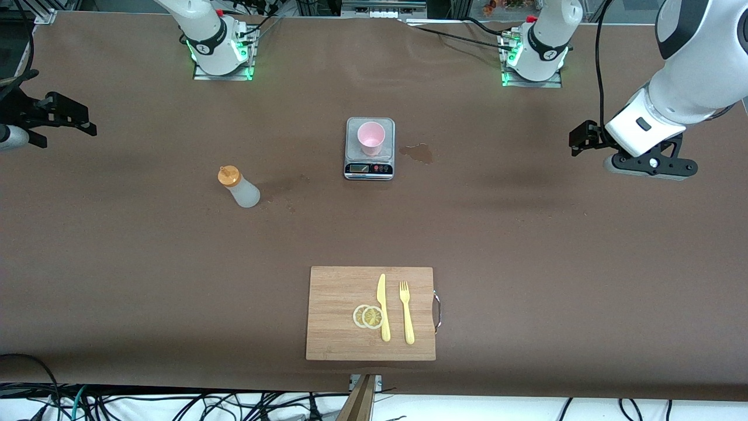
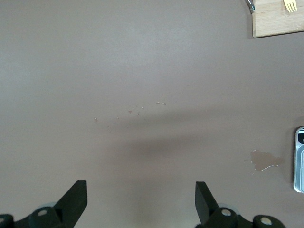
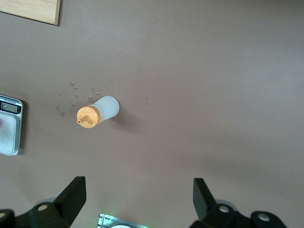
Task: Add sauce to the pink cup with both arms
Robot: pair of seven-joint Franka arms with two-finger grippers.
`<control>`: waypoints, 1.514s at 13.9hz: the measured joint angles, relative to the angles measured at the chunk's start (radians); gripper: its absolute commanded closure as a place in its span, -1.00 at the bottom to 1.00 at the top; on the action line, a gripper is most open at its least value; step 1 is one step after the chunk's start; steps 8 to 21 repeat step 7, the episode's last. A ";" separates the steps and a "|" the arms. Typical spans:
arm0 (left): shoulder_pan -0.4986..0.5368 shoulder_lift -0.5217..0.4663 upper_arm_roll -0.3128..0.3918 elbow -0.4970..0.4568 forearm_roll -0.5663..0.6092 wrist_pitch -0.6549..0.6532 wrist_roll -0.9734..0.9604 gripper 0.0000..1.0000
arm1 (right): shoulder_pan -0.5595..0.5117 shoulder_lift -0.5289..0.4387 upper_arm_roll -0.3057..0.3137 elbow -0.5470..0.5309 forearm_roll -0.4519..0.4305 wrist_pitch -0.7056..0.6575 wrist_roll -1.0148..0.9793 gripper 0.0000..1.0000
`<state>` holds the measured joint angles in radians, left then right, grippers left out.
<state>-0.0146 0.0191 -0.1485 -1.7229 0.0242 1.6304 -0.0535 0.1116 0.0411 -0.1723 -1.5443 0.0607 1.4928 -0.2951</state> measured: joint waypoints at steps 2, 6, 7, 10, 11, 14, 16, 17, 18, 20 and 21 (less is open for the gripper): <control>0.000 0.000 0.000 0.000 0.000 0.000 0.000 -1.00 | 0.000 0.000 0.001 0.000 0.000 0.000 0.003 -1.00; 0.000 0.002 0.000 0.000 0.000 0.000 0.000 -1.00 | 0.000 0.000 0.002 0.000 -0.010 0.000 0.005 -1.00; 0.000 0.002 0.000 0.000 0.000 0.000 0.000 -1.00 | 0.000 0.000 0.002 0.000 -0.012 0.000 0.006 -1.00; 0.000 0.002 0.000 0.000 0.000 0.000 0.000 -1.00 | 0.000 0.000 0.002 0.000 -0.012 0.000 0.006 -1.00; 0.000 0.002 0.000 0.000 0.000 0.000 0.000 -1.00 | 0.000 0.000 0.002 0.000 -0.012 0.000 0.006 -1.00; 0.000 0.002 0.000 0.000 0.000 0.000 0.000 -1.00 | 0.000 0.000 0.002 0.000 -0.012 0.000 0.006 -1.00; 0.000 0.002 0.000 0.000 0.000 0.000 0.000 -1.00 | 0.000 0.000 0.002 0.000 -0.012 0.000 0.006 -1.00; 0.000 0.002 0.000 0.000 0.000 0.000 0.000 -1.00 | 0.000 0.000 0.002 0.000 -0.012 0.000 0.006 -1.00; 0.000 0.002 0.000 0.000 0.000 0.000 0.000 -1.00 | 0.000 0.000 0.002 0.000 -0.012 0.000 0.006 -1.00; 0.000 0.002 0.000 0.000 0.000 0.000 0.000 -1.00 | 0.000 0.000 0.002 0.000 -0.012 0.000 0.006 -1.00; 0.000 0.002 0.000 0.000 0.000 0.000 0.000 -1.00 | 0.000 0.000 0.002 0.000 -0.012 0.000 0.006 -1.00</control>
